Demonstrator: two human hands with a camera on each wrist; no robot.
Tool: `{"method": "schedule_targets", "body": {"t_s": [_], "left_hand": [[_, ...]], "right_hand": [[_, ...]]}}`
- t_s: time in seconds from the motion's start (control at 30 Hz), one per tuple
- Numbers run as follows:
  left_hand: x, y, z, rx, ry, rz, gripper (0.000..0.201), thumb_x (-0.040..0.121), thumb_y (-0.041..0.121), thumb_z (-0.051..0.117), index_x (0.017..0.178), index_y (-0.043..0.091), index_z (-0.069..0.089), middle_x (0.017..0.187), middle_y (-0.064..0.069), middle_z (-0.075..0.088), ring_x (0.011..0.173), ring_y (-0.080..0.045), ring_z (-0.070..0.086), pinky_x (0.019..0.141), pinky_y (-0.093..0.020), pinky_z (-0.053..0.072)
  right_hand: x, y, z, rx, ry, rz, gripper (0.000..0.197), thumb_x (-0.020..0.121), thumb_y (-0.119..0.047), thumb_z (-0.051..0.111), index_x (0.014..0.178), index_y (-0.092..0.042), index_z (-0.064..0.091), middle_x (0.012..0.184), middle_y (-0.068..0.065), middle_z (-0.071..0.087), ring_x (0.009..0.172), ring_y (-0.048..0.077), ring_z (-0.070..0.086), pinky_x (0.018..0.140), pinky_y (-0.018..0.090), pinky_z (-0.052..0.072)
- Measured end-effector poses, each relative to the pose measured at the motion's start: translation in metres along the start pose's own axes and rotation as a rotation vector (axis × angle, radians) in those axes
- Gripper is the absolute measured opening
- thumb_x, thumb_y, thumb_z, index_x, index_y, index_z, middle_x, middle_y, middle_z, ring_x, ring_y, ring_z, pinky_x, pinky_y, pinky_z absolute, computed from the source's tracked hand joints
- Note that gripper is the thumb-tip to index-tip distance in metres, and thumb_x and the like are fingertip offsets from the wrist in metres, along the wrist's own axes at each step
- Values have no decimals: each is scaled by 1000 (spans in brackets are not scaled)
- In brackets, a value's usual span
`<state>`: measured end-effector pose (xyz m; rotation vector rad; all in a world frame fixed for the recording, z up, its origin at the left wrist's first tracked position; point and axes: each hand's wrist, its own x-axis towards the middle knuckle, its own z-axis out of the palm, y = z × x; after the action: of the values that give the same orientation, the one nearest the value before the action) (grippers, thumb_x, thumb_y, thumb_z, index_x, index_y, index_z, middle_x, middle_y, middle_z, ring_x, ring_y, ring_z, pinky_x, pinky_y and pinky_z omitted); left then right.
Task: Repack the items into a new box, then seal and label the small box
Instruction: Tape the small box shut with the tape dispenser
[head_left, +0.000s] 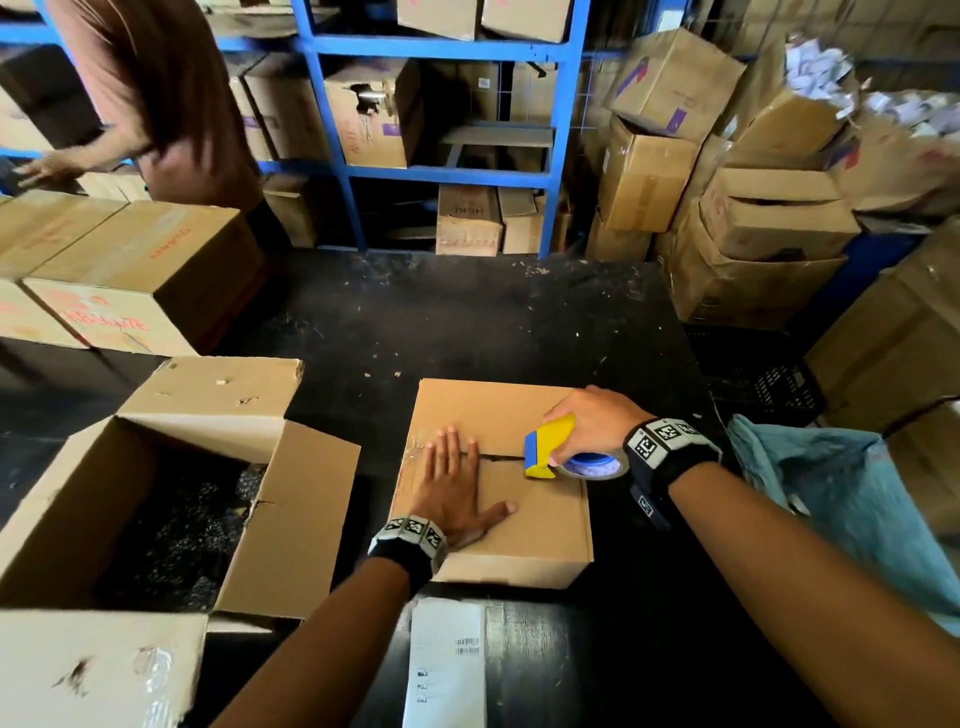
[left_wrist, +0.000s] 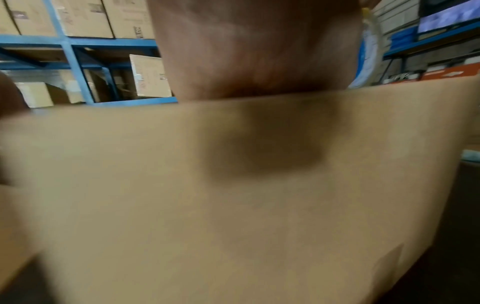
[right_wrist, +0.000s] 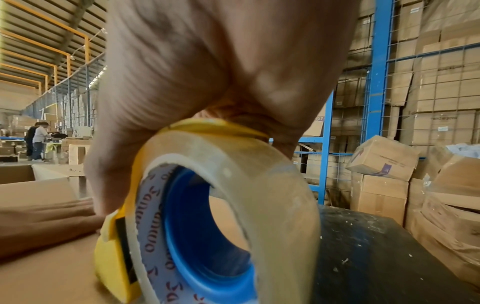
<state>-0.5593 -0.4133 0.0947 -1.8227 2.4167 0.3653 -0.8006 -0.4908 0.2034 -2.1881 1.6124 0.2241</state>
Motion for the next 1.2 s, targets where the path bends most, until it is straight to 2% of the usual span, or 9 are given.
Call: {"method": "schedule_targets", "body": {"t_s": [0.1, 0.33, 0.47, 0.57, 0.7, 0.77, 0.9, 1.07, 1.2], "left_hand": [[10, 35, 4, -10, -20, 95, 120, 75, 93, 13, 156, 6, -4, 161, -22, -15, 149, -36, -17, 121, -53, -1], [13, 53, 9, 1, 33, 76, 118, 78, 92, 14, 156, 4, -2, 162, -21, -10, 151, -33, -13, 122, -50, 1], [12, 52, 9, 15, 47, 76, 115, 78, 91, 13, 156, 7, -4, 163, -19, -10, 151, -32, -12, 122, -49, 2], [12, 52, 10, 15, 81, 74, 115, 79, 91, 13, 157, 7, -1, 164, -16, -7, 152, -29, -10, 123, -46, 1], [14, 55, 12, 6, 82, 84, 118, 77, 92, 14, 156, 5, 2, 165, -13, -5, 153, -27, -4, 124, -45, 3], [14, 53, 12, 19, 77, 75, 119, 76, 92, 13, 156, 5, 0, 164, -12, -8, 152, -26, -6, 123, -45, 4], [16, 53, 15, 18, 74, 74, 120, 76, 93, 12, 156, 5, -2, 164, -12, -9, 152, -25, -6, 124, -45, 4], [16, 55, 17, 19, 78, 83, 121, 75, 94, 9, 156, 4, -4, 164, -12, -10, 152, -25, -8, 124, -45, 5], [16, 56, 15, 31, 60, 74, 120, 75, 94, 9, 156, 5, -6, 164, -11, -13, 152, -24, -10, 124, -45, 2]], "right_hand": [[-5, -2, -2, 1, 2, 15, 78, 55, -67, 82, 127, -39, 67, 126, -7, 67, 116, 23, 61, 93, 38, 52], [-7, -1, -4, 9, 10, -7, 48, 51, -69, 77, 91, -42, 70, 90, -9, 70, 93, 22, 66, 73, 32, 52], [-9, 9, -5, 113, -21, -41, 43, 51, -70, 79, 87, -48, 69, 86, -12, 69, 84, 15, 65, 75, 37, 57], [-17, 21, -8, 185, -28, -94, 31, 56, -65, 82, 79, -50, 68, 79, -19, 68, 78, 6, 65, 71, 29, 53], [-29, 40, -10, 212, -14, -93, 62, 57, -66, 83, 114, -43, 72, 92, -23, 70, 88, 2, 67, 81, 26, 56], [-39, 51, -15, 218, -21, -88, 66, 59, -64, 83, 120, -41, 71, 98, -20, 73, 91, 3, 68, 84, 29, 57], [-70, 85, -28, 230, -22, -67, 51, 66, -54, 85, 110, -32, 74, 95, -9, 75, 89, 10, 70, 84, 38, 57], [-92, 118, -27, 226, -1, 14, 59, 67, -52, 89, 120, -34, 73, 107, -13, 75, 99, 6, 68, 91, 30, 54], [-85, 105, -18, 97, -54, 28, 43, 67, -59, 82, 101, -34, 74, 87, -11, 72, 84, 10, 66, 78, 37, 56]]}}
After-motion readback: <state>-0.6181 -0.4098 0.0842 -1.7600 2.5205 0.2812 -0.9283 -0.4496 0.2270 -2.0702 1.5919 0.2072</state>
